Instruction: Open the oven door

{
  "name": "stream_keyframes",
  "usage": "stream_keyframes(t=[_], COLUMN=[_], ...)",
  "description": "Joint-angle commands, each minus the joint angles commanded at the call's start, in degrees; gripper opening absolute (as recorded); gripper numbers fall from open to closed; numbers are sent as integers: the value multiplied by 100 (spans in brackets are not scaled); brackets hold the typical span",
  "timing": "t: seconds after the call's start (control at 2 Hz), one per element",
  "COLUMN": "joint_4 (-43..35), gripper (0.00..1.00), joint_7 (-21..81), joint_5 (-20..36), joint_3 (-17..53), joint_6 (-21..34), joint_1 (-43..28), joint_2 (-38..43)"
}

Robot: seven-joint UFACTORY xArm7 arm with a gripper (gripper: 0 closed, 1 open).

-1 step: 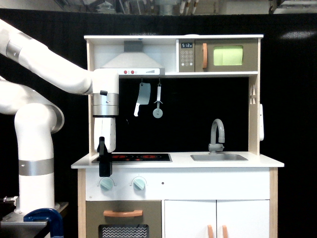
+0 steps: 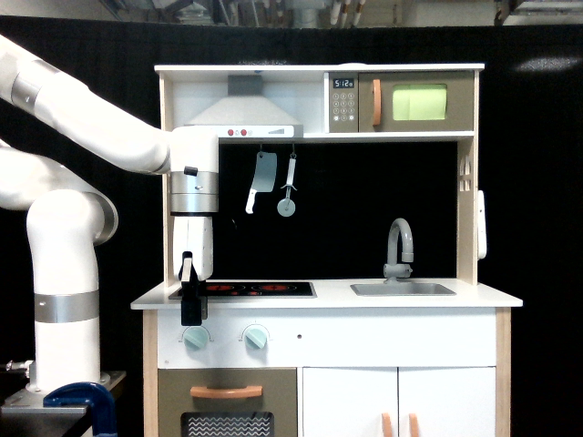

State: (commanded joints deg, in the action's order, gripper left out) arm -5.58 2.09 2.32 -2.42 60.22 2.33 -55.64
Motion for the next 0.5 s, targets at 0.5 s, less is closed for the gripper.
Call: stream_keyframes(t=[0.5], joint_4=[-406], gripper=[100], joint_7=[154], joint_5=[-112], joint_3=[1], joint_6=[-352], joint_1=[-73], joint_2=[552])
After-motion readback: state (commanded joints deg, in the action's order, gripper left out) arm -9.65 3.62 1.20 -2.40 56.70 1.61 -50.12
